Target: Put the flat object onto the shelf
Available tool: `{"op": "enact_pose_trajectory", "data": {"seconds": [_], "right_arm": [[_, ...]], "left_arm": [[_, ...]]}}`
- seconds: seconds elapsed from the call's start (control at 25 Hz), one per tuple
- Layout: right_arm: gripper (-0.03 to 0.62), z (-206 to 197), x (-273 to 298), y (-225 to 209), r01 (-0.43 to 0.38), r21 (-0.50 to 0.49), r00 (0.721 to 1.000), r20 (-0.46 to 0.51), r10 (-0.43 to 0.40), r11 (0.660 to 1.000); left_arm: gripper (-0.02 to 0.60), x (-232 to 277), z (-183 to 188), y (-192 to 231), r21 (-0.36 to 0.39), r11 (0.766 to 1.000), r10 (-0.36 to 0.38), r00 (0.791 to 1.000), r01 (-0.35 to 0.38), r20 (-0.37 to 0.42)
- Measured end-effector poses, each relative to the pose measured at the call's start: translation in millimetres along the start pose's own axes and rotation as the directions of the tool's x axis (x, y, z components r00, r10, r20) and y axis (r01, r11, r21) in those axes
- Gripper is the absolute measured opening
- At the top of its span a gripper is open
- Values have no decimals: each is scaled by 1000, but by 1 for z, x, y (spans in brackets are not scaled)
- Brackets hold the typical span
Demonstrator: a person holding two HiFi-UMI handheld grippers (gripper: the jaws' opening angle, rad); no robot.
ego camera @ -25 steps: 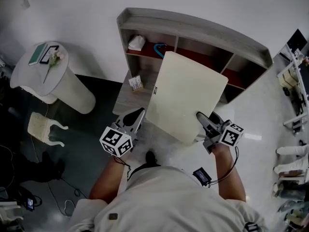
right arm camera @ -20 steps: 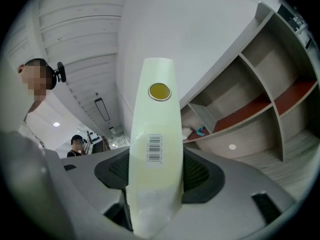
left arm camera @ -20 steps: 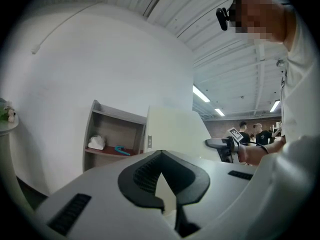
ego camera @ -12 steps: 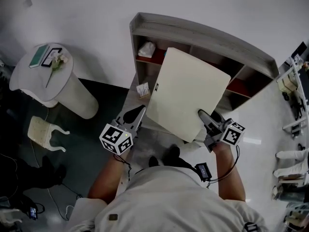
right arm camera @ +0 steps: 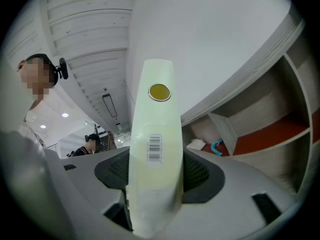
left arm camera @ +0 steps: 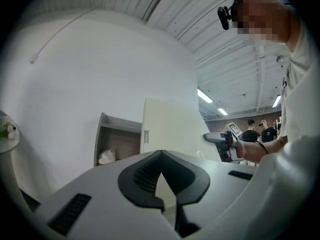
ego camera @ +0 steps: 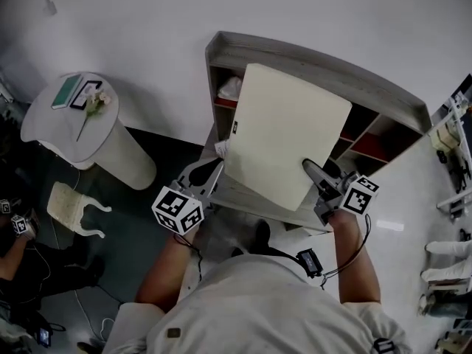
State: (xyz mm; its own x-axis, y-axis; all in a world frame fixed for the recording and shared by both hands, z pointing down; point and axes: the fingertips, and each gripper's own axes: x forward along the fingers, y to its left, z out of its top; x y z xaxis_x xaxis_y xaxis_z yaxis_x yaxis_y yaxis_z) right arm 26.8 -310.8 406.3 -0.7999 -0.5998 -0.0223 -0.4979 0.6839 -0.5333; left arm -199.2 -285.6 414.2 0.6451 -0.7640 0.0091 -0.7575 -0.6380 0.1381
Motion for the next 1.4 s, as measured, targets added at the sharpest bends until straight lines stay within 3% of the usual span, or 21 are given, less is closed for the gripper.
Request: {"op": "enact_pose_trajectory", "data": {"seconds": [0.64,1.08,1.4], "right_arm": [[284,152,63,-10,-115,-228,992,22,124,967],[284,255,110,-23,-171,-426,978,38,207,889],[284,285,154,-75,-170,-459,979,25,204,872]], "left_arm": [[15,90,97,20,157,988,6,999,-12,40],[15,156,127,57,205,977,54,998,-58,25],[15,200,121,85,174,982,72,997,-71,2]]}}
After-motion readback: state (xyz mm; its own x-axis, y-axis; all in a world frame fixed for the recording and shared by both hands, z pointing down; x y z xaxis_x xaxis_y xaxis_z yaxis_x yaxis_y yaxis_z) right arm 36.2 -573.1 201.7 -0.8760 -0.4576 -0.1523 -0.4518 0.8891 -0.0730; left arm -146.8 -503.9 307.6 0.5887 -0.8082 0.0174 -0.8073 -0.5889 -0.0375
